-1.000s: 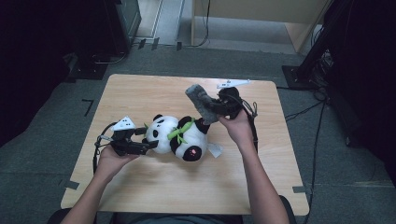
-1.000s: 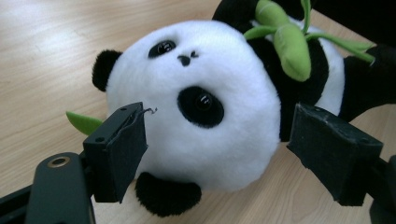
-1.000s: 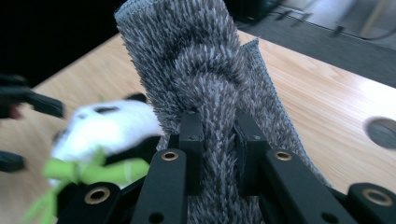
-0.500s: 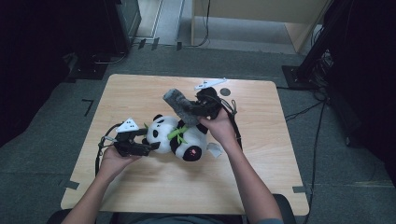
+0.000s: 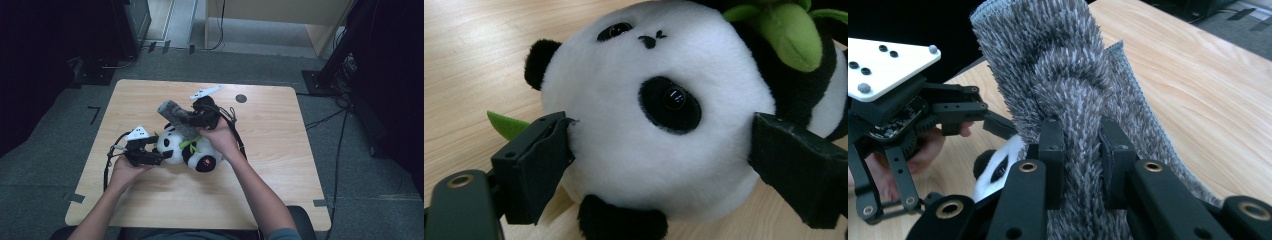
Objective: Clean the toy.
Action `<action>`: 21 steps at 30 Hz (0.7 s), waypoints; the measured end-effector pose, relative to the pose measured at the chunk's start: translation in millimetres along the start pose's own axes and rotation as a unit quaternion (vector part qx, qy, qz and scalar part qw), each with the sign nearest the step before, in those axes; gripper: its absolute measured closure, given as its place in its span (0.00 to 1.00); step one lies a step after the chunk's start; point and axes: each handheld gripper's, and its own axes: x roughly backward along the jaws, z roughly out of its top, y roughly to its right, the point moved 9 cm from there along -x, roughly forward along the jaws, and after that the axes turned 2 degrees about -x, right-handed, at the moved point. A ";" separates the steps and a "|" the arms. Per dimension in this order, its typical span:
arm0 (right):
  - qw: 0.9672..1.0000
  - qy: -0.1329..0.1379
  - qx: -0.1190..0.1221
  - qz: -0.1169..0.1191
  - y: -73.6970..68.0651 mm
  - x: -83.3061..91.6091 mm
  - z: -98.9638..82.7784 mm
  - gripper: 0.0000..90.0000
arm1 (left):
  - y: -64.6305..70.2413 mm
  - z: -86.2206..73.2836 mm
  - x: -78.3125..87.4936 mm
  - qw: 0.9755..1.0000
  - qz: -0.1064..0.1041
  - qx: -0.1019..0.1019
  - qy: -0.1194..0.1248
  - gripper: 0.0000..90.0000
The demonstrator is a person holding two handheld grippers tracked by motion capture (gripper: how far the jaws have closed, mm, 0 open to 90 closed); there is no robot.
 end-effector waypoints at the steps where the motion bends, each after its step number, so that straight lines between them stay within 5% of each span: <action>1: 1.000 -0.002 0.000 0.002 -0.7 -3.4 -0.1 0.85 | -0.1 -0.3 -0.7 1.000 0.001 -0.001 0.002 0.10; 7: 1.000 -0.023 -0.004 0.021 -6.9 -27.7 -6.7 0.84 | -1.9 -4.9 -6.6 1.000 0.000 -0.003 0.011 0.08; 9: 0.999 -0.038 0.002 0.020 -8.5 -35.8 -12.6 0.83 | -1.8 -7.7 -8.2 1.000 -0.003 -0.004 0.011 0.15; 13: 0.999 -0.038 0.007 0.011 -4.8 -41.6 -18.5 0.81 | -2.0 -8.2 -6.7 1.000 0.004 -0.003 0.003 0.31; 18: 0.998 -0.030 0.054 -0.026 -2.8 -40.8 -18.7 0.81 | -1.0 -8.1 -7.4 1.000 0.009 0.004 0.000 0.39; 21: 0.999 -0.029 0.015 -0.002 -4.5 -42.2 -18.6 0.81 | 0.2 -9.1 -6.7 1.000 0.010 0.004 -0.002 0.40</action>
